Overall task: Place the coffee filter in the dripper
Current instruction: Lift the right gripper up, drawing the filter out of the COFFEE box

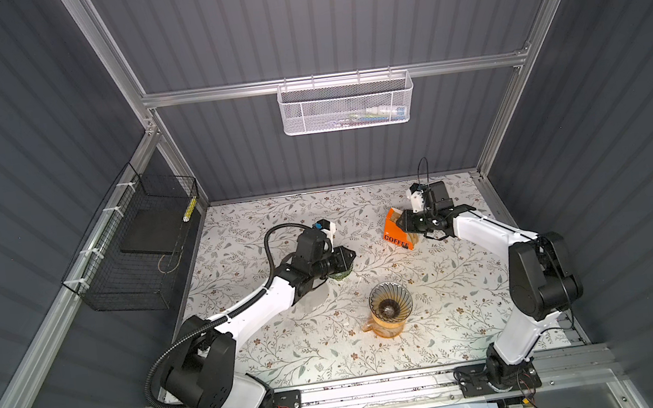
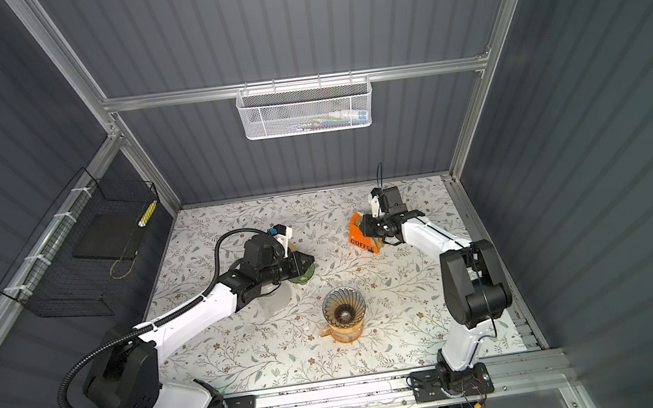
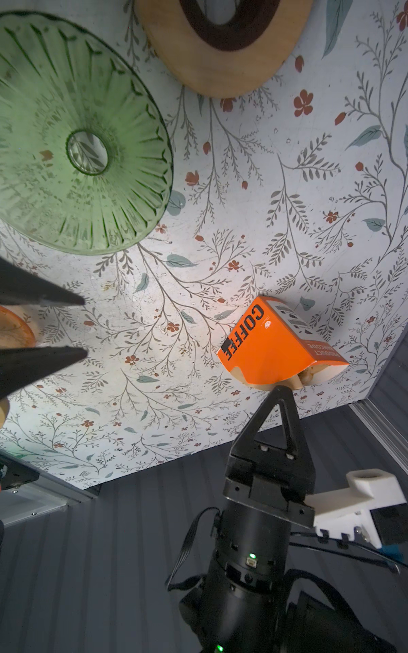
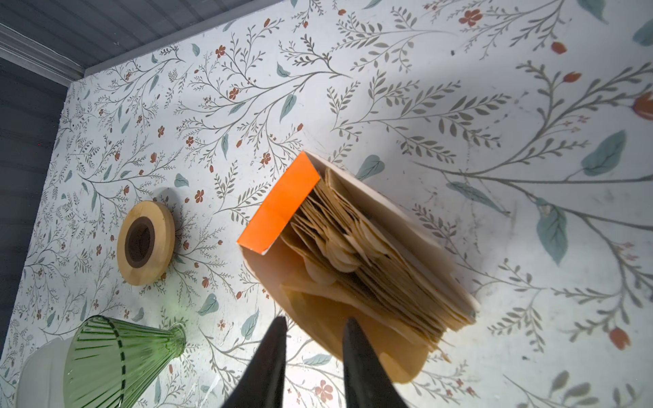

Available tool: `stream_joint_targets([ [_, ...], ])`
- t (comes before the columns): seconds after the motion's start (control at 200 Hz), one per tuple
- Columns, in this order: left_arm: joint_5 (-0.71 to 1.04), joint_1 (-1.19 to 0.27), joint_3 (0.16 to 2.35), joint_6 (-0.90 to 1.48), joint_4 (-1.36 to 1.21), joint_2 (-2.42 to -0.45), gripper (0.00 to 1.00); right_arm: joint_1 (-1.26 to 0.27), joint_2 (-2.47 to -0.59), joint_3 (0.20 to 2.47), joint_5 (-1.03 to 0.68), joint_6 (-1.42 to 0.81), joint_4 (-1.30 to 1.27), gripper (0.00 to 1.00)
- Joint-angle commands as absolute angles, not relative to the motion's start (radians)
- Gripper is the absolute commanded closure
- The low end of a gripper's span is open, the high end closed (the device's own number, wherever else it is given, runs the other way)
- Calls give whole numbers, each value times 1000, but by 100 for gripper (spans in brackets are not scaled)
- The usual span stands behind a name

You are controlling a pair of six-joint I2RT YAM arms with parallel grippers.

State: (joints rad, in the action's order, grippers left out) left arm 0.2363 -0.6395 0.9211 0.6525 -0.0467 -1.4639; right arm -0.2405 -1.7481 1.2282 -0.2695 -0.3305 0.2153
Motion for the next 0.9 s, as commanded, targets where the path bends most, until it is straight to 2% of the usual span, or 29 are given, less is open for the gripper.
stream_joint_targets([
  [0.0,240,-634,926,647,-48,-1450,78,-247,-1767,1258,-270,-316,237,70],
  [0.465,240,-634,917,653,-51,-1448,78,-249,-1791,1263,-247,-313,243,76],
  [0.896,243,-634,911,660,-58,-1449,78,-249,-1787,1260,-230,-316,248,90],
])
